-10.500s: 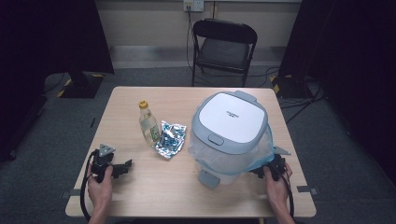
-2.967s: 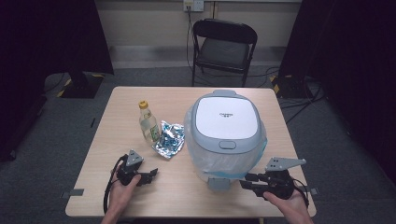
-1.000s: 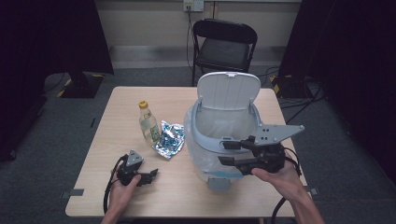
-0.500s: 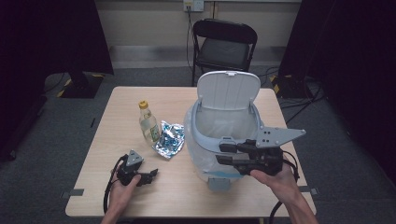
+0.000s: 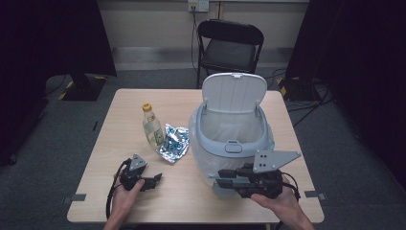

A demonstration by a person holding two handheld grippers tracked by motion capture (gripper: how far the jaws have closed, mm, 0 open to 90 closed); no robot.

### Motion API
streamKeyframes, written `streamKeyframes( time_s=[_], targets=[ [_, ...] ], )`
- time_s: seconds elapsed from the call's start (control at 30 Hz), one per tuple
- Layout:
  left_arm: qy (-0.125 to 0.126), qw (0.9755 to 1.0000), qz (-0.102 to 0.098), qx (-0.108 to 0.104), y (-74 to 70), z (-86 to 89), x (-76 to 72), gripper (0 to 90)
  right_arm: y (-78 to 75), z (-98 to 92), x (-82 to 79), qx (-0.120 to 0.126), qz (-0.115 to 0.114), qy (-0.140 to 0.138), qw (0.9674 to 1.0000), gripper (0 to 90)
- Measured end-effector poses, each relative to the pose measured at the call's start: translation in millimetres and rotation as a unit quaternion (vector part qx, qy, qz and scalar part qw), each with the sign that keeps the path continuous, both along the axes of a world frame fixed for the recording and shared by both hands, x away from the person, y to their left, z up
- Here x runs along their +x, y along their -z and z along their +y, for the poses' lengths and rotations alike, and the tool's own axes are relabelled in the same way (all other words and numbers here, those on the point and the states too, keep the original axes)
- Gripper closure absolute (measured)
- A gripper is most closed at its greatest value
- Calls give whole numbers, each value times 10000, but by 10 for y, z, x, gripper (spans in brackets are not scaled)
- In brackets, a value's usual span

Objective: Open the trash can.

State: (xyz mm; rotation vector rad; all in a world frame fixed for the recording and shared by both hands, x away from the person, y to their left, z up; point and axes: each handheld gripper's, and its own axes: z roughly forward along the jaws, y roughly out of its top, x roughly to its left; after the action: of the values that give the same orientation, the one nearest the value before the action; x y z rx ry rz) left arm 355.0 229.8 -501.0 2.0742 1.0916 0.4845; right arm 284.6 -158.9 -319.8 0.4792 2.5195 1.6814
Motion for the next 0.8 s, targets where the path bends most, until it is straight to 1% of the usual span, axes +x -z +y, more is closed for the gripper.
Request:
streamKeyframes(
  time_s=[0.13, 0.2, 0.3, 0.37, 0.43, 0.57, 0.67, 0.8],
  targets=[
    [0, 10000, 0, 0, 0, 0, 0, 221, 140, -26, -10, -108, 121, 71, 9998, 709],
    [4, 10000, -2, 6, -1, 1, 0, 221, 205, -44, -10, -167, 243, 161, 9994, 708],
    [-8, 10000, 10, -21, 1, -2, -1, 221, 287, -80, -16, -288, 295, 248, 9988, 703],
    [16, 10000, 0, 28, -2, 3, 1, 221, 360, -133, -13, -277, 377, 355, 9983, 700],
    [16, 10000, 1, 27, -2, 3, 1, 221, 419, -176, -7, -273, 419, 427, 9978, 693],
    [17, 10000, 0, 28, -2, 4, 1, 221, 535, -252, 16, -334, 514, 577, 9964, 673],
    [15, 10000, 0, 27, -2, 3, 1, 221, 637, -322, 59, -384, 641, 708, 9947, 663],
    [20, 10000, -2, 31, -2, 4, 2, 220, 742, -403, 67, -480, 737, 787, 9930, 663]
  ],
)
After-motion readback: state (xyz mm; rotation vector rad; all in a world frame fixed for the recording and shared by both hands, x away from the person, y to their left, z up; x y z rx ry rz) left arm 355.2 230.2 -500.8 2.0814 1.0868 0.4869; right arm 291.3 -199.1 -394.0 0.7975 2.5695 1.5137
